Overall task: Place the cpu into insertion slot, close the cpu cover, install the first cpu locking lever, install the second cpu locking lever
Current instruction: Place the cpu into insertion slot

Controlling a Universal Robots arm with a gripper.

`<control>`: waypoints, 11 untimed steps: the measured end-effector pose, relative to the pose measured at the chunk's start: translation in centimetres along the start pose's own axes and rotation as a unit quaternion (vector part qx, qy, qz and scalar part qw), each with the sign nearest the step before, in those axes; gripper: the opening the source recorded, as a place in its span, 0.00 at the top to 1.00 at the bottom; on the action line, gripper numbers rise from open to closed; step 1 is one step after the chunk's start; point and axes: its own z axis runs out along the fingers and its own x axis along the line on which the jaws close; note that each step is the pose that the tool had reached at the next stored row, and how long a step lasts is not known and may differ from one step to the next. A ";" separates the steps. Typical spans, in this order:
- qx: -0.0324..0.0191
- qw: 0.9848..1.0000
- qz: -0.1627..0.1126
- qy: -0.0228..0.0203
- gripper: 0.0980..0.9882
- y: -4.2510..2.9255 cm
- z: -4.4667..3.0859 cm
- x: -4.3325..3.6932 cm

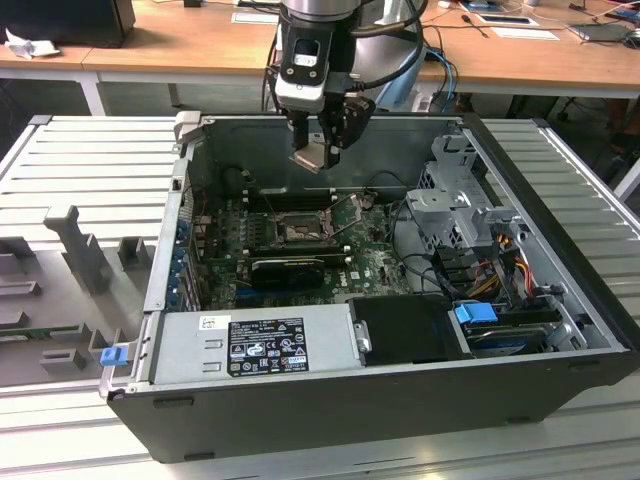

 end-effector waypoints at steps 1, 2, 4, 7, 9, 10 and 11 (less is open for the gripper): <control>0.000 1.000 0.003 0.000 0.52 0.00 0.01 0.00; 0.000 1.000 0.005 0.000 0.52 0.00 0.01 0.00; 0.000 1.000 0.009 -0.001 0.52 0.00 0.06 0.00; 0.000 1.000 0.012 -0.001 0.52 -0.03 0.31 -0.01; 0.000 1.000 0.012 -0.001 0.52 -0.05 0.54 -0.01; 0.000 1.000 0.013 -0.001 0.52 -0.05 0.62 -0.01; 0.000 1.000 0.014 -0.001 0.52 -0.06 0.64 -0.01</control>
